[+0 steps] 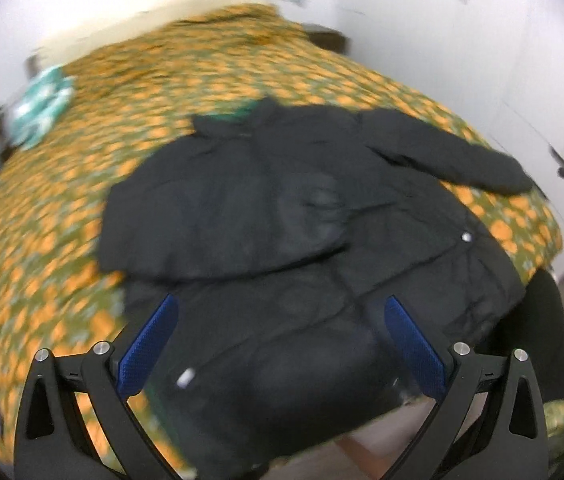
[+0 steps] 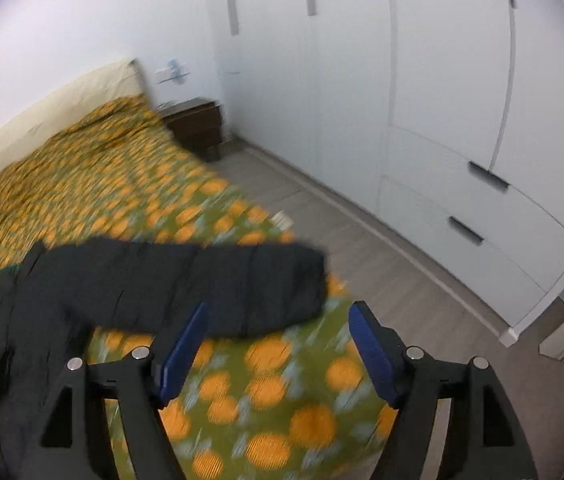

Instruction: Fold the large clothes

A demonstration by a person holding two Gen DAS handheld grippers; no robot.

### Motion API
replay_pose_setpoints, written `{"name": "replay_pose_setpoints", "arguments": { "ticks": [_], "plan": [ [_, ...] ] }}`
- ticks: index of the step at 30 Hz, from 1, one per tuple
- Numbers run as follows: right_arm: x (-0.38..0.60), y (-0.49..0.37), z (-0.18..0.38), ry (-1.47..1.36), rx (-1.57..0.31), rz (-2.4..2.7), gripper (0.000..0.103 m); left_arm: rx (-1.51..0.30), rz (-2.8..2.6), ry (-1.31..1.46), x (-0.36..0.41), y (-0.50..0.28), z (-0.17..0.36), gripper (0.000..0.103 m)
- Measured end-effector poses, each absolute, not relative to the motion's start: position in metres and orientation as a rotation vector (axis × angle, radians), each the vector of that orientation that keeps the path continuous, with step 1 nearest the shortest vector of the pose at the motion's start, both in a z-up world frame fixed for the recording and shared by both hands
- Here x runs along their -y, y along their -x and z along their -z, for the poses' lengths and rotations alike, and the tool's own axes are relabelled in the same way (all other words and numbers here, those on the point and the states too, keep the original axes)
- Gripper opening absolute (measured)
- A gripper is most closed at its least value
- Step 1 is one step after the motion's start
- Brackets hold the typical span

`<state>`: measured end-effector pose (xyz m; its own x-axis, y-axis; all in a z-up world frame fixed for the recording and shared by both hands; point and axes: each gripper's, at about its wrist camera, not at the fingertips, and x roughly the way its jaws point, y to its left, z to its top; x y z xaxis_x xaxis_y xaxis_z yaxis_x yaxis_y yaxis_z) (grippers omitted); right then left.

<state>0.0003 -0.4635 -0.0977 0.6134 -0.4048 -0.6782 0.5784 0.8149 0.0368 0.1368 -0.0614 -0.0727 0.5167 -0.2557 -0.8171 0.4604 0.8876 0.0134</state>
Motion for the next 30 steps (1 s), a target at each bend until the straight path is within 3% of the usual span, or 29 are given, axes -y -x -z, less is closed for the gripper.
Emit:
{"name": "replay_pose_setpoints", "arguments": {
  "ticks": [9, 12, 13, 16, 20, 25, 29, 30],
  "plan": [
    [0.338, -0.002, 0.115, -0.266, -0.750, 0.285, 0.075, -1.125, 0.408, -0.400, 0.163, -0.249, 0.180, 0.101],
    [0.310, -0.006, 0.107, -0.230, -0.730, 0.211, 0.075, -1.192, 0.393, -0.368, 0.158, -0.261, 0.209, 0.071],
    [0.300, -0.006, 0.104, -0.210, -0.720, 0.194, 0.075, -1.164, 0.378, -0.355, 0.151, -0.259, 0.207, 0.039],
    [0.285, -0.004, 0.097, -0.167, -0.697, 0.162, 0.075, -1.138, 0.351, -0.264, 0.117, -0.252, 0.186, 0.025],
    [0.282, -0.006, 0.084, -0.151, -0.679, 0.140, 0.075, -1.015, 0.310, -0.131, 0.044, -0.228, 0.117, 0.025],
    [0.269, -0.014, 0.077, -0.135, -0.653, 0.118, 0.075, -0.848, 0.126, -0.001, -0.104, -0.190, 0.026, 0.025],
    [0.255, -0.025, 0.077, -0.128, -0.661, 0.077, 0.075, -0.801, -0.103, 0.081, -0.224, -0.168, 0.004, 0.028],
    [0.251, -0.026, 0.077, -0.133, -0.662, 0.065, 0.075, -0.807, -0.185, 0.102, -0.261, -0.161, 0.009, 0.035]
  ]
}}
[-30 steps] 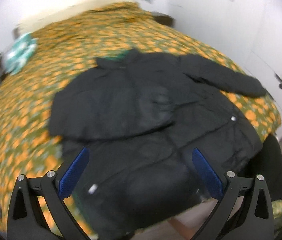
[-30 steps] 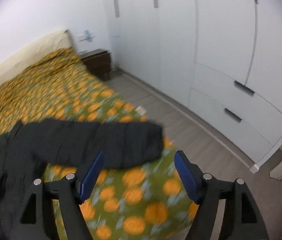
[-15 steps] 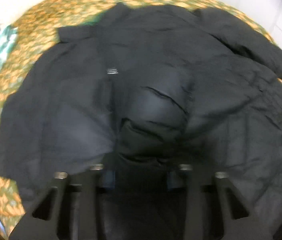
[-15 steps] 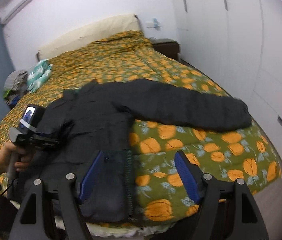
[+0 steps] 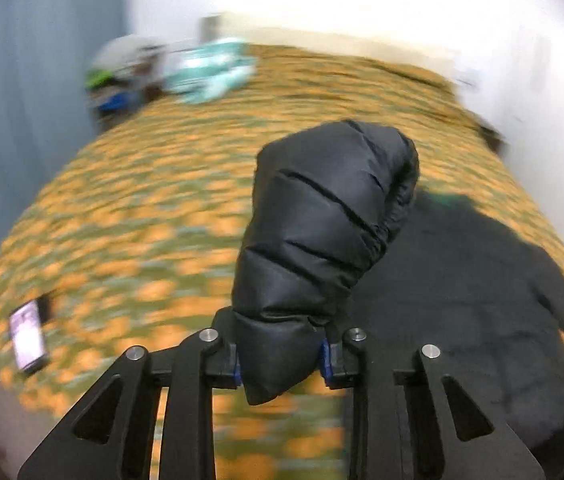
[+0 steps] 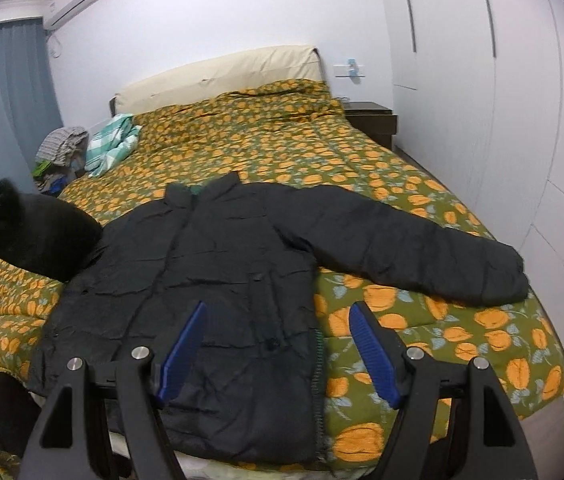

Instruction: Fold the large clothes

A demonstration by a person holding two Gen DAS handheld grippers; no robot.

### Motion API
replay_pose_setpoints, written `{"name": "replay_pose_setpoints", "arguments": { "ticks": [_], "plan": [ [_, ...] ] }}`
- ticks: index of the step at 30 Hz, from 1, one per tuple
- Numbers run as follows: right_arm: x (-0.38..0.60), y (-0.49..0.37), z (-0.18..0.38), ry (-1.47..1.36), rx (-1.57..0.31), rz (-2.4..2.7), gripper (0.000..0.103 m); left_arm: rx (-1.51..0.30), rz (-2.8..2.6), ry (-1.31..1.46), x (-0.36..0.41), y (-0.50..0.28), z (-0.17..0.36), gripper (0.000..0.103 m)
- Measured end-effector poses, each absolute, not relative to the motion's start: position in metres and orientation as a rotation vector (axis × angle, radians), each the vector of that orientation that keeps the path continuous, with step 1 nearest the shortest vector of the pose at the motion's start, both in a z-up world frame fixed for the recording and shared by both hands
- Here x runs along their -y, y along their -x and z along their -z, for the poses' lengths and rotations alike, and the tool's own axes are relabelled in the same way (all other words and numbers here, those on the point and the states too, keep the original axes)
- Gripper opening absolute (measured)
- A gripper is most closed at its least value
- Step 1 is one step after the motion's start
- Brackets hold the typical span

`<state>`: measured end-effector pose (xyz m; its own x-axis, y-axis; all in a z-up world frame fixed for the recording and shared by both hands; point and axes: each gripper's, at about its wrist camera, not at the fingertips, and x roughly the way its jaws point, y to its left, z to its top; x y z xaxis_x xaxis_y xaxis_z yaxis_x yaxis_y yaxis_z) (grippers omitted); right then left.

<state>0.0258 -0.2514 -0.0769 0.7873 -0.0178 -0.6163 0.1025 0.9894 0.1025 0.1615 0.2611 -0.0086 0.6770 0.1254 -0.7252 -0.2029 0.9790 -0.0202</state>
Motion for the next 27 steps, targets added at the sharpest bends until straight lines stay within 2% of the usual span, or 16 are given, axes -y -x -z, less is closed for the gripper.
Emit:
{"name": "replay_pose_setpoints", "arguments": {
  "ticks": [3, 6, 9, 11, 13, 15, 20, 23, 24, 25, 26, 27],
  "plan": [
    [0.243, -0.028, 0.075, -0.147, -0.666, 0.038, 0.075, -0.845, -0.418, 0.127, -0.329, -0.150, 0.041, 0.063],
    [0.243, -0.027, 0.074, -0.152, -0.682, 0.033, 0.075, -0.906, -0.552, 0.200, -0.368, -0.121, 0.074, 0.063],
    [0.255, -0.025, 0.078, -0.162, -0.719, 0.054, 0.078, -0.912, -0.499, 0.290, -0.370, -0.088, 0.087, 0.063],
    [0.265, -0.026, 0.088, -0.176, -0.767, 0.061, 0.081, -0.930, -0.396, 0.292, -0.338, -0.072, 0.092, 0.066],
    [0.279, -0.032, 0.110, -0.199, -0.859, 0.048, 0.081, -0.955, -0.264, 0.303, -0.305, -0.064, 0.099, 0.079],
    [0.286, -0.037, 0.134, -0.239, -0.958, 0.006, 0.081, -0.993, -0.097, 0.310, -0.264, -0.061, 0.109, 0.087],
    [0.293, -0.042, 0.186, -0.296, -1.115, -0.072, 0.081, -1.144, 0.158, 0.138, -0.150, -0.067, 0.162, 0.087],
    [0.297, -0.042, 0.200, -0.350, -1.126, -0.105, 0.081, -1.222, 0.197, 0.089, -0.117, -0.075, 0.192, 0.080],
    [0.298, -0.042, 0.202, -0.361, -1.127, -0.114, 0.078, -1.242, 0.213, 0.103, -0.112, -0.078, 0.198, 0.062],
    [0.297, -0.042, 0.202, -0.364, -1.126, -0.125, 0.070, -1.258, 0.216, 0.109, -0.110, -0.080, 0.203, 0.038],
    [0.295, -0.041, 0.201, -0.344, -1.124, -0.127, 0.042, -1.261, 0.196, 0.098, -0.108, -0.082, 0.204, 0.034],
    [0.294, -0.041, 0.200, -0.324, -1.118, -0.121, 0.031, -1.257, 0.192, 0.096, -0.106, -0.081, 0.204, 0.027]
  ]
}}
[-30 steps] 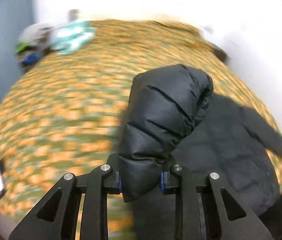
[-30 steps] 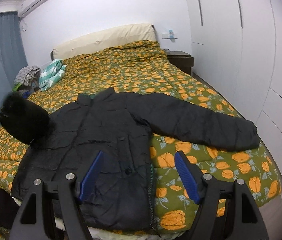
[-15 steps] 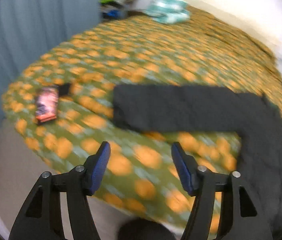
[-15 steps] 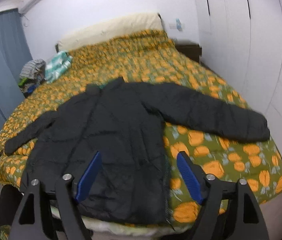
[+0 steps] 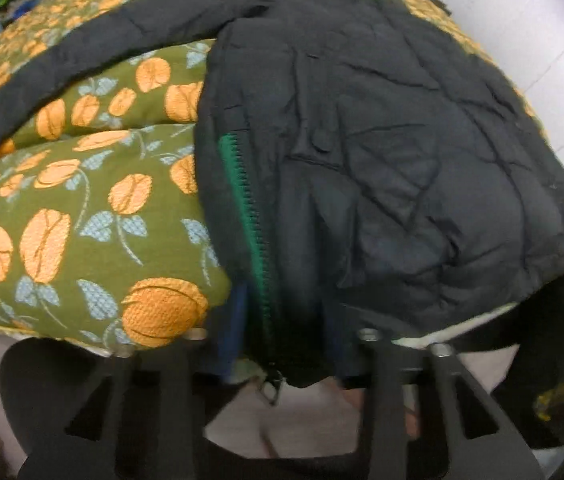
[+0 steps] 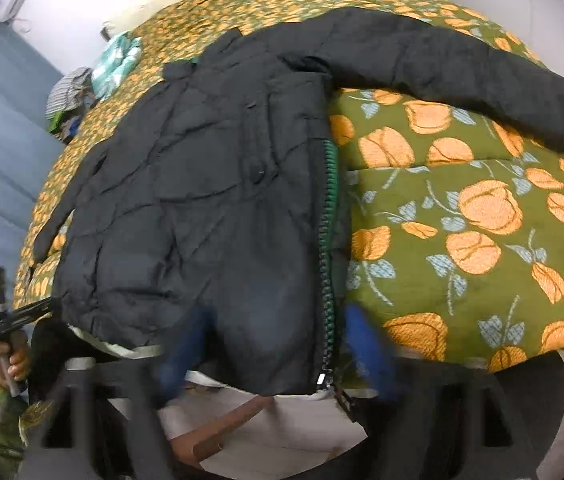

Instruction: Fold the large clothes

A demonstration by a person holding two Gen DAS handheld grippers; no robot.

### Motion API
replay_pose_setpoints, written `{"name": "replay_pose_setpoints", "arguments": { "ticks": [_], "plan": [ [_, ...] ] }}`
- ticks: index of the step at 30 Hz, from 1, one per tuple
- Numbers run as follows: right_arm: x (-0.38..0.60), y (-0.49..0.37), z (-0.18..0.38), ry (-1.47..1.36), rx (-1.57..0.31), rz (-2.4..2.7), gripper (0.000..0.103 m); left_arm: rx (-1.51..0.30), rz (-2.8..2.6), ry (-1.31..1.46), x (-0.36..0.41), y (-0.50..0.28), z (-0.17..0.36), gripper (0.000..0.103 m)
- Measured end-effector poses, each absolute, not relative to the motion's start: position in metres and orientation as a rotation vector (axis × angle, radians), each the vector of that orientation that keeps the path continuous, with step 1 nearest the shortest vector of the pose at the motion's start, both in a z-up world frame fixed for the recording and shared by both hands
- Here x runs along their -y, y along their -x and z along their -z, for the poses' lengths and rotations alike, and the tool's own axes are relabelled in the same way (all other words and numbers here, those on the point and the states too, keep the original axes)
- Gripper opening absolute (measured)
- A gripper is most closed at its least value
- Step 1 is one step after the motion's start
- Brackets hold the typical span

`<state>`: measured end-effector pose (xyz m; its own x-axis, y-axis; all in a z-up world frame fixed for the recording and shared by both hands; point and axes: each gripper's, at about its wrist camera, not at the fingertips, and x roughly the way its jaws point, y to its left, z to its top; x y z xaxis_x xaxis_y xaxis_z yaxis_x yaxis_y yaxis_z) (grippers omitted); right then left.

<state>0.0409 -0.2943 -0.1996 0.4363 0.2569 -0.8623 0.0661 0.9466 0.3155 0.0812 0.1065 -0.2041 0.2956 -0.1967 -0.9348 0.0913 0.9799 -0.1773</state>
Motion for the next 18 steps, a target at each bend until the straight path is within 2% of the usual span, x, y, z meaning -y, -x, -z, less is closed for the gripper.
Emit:
{"name": "replay_pose_setpoints", "arguments": {
  "ticks": [1, 3, 6, 10, 11, 13, 14, 15, 16, 18],
  "plan": [
    [0.293, -0.040, 0.198, -0.318, -1.111, -0.123, 0.030, -1.250, 0.199, 0.103, -0.107, -0.082, 0.203, 0.022],
    [0.292, -0.035, 0.193, -0.313, -1.103, -0.129, 0.020, -1.234, 0.208, 0.098, -0.107, -0.079, 0.197, 0.018],
    [0.287, -0.024, 0.183, -0.278, -1.091, -0.126, 0.019, -1.224, 0.214, 0.070, -0.110, -0.060, 0.186, 0.014],
    [0.284, -0.019, 0.189, -0.249, -1.094, -0.093, 0.019, -1.223, 0.201, 0.051, -0.109, -0.059, 0.197, 0.016],
    [0.285, -0.021, 0.191, -0.247, -1.094, -0.084, 0.023, -1.221, 0.194, 0.048, -0.110, -0.060, 0.197, 0.018],
    [0.288, -0.025, 0.191, -0.251, -1.095, -0.053, 0.030, -1.203, 0.175, 0.036, -0.105, -0.058, 0.193, 0.027],
    [0.289, -0.026, 0.188, -0.251, -1.091, -0.046, 0.045, -1.183, 0.165, 0.029, -0.105, -0.057, 0.187, 0.033],
    [0.292, -0.024, 0.183, -0.248, -1.077, -0.035, 0.060, -1.150, 0.151, 0.023, -0.107, -0.055, 0.177, 0.050],
    [0.296, -0.021, 0.179, -0.243, -1.063, -0.024, 0.065, -1.121, 0.141, 0.023, -0.111, -0.049, 0.169, 0.067],
    [0.304, -0.016, 0.167, -0.228, -1.029, 0.016, 0.065, -1.048, 0.113, 0.032, -0.118, -0.045, 0.148, 0.082]
  ]
}}
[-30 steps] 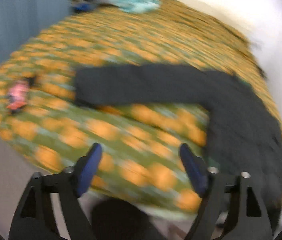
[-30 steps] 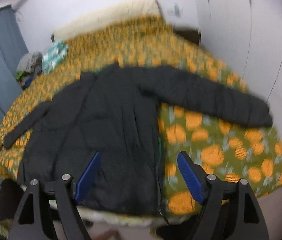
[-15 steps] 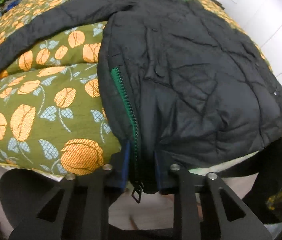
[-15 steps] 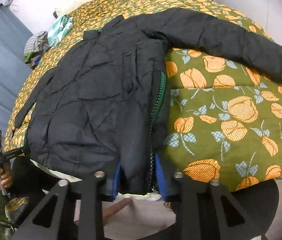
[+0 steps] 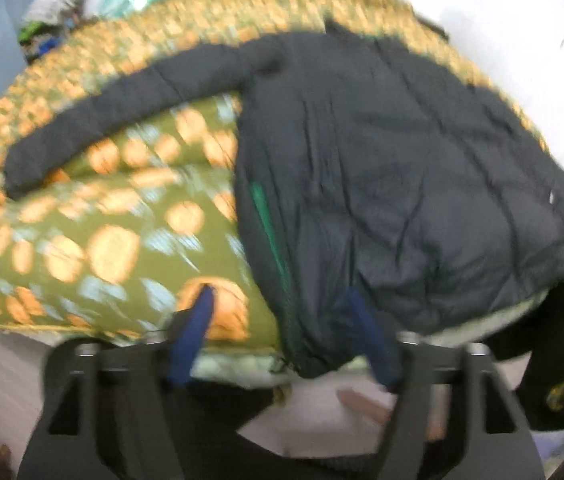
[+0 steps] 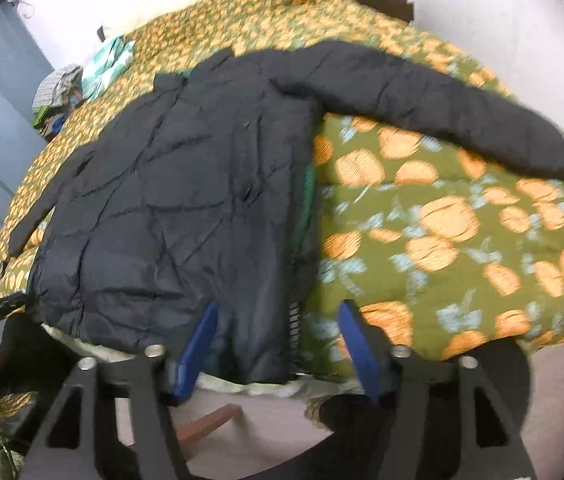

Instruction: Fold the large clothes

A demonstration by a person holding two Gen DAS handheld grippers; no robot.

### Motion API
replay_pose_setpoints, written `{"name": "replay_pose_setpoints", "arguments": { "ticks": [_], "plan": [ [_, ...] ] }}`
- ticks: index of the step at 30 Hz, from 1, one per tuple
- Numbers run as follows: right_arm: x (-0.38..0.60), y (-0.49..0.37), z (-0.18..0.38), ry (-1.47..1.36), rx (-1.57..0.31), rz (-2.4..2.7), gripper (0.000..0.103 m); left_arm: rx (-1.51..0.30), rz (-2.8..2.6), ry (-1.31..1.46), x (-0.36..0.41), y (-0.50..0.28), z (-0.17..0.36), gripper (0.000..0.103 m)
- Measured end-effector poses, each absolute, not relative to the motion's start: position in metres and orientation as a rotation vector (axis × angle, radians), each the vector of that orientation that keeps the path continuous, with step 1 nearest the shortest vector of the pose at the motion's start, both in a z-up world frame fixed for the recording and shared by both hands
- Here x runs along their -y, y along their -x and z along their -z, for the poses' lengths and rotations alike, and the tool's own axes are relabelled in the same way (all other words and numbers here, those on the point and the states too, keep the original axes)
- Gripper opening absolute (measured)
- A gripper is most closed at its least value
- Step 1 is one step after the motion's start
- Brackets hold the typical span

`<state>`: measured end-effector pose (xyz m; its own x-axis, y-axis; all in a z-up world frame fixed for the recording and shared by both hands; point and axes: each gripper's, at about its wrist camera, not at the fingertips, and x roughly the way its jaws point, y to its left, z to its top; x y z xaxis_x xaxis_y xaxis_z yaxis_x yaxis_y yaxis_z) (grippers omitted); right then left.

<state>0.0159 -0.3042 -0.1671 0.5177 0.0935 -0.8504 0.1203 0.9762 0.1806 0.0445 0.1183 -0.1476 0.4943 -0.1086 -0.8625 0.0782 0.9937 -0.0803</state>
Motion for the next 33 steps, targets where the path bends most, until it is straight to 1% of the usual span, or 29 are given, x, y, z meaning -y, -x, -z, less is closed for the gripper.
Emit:
{"name": "replay_pose_setpoints", "arguments": {
  "ticks": [1, 3, 5, 6, 9, 12, 13, 15, 17, 21, 26, 29, 33],
  "plan": [
    [0.308, -0.015, 0.162, -0.220, -1.013, 0.040, 0.065, -1.000, 0.102, 0.040, -0.123, -0.043, 0.135, 0.090],
    [0.314, -0.012, 0.151, -0.211, -0.976, 0.069, 0.065, -0.898, 0.066, 0.042, -0.130, -0.045, 0.114, 0.100],
    [0.320, -0.013, 0.138, -0.205, -0.925, 0.089, 0.065, -0.794, 0.031, 0.036, -0.135, -0.049, 0.099, 0.101],
    [0.322, -0.013, 0.130, -0.201, -0.895, 0.096, 0.065, -0.772, 0.024, 0.038, -0.136, -0.056, 0.094, 0.101],
    [0.322, -0.015, 0.104, -0.179, -0.796, 0.096, 0.065, -0.759, 0.048, 0.062, -0.140, -0.078, 0.090, 0.101],
    [0.321, -0.013, 0.079, -0.154, -0.697, 0.092, 0.066, -0.781, 0.065, 0.091, -0.134, -0.094, 0.098, 0.100],
    [0.322, -0.011, 0.072, -0.148, -0.672, 0.093, 0.068, -0.806, 0.084, 0.092, -0.129, -0.097, 0.103, 0.100],
    [0.324, -0.008, 0.062, -0.138, -0.628, 0.100, 0.082, -0.853, 0.102, 0.070, -0.116, -0.098, 0.112, 0.100],
    [0.328, -0.007, 0.059, -0.137, -0.602, 0.117, 0.085, -0.880, 0.089, 0.058, -0.106, -0.091, 0.117, 0.101],
    [0.342, -0.016, 0.078, -0.176, -0.661, 0.198, 0.085, -0.922, 0.077, 0.080, -0.090, -0.083, 0.130, 0.101],
    [0.377, -0.022, 0.110, -0.308, -0.688, 0.227, 0.085, -0.923, 0.103, 0.058, -0.081, -0.076, 0.123, 0.101],
    [0.422, -0.031, 0.120, -0.460, -0.643, 0.281, 0.085, -0.899, 0.095, 0.054, -0.081, -0.074, 0.111, 0.101],
    [0.503, -0.051, 0.170, -0.802, -0.665, 0.353, 0.085, -0.878, 0.065, 0.076, -0.084, -0.073, 0.104, 0.101]
  ]
}}
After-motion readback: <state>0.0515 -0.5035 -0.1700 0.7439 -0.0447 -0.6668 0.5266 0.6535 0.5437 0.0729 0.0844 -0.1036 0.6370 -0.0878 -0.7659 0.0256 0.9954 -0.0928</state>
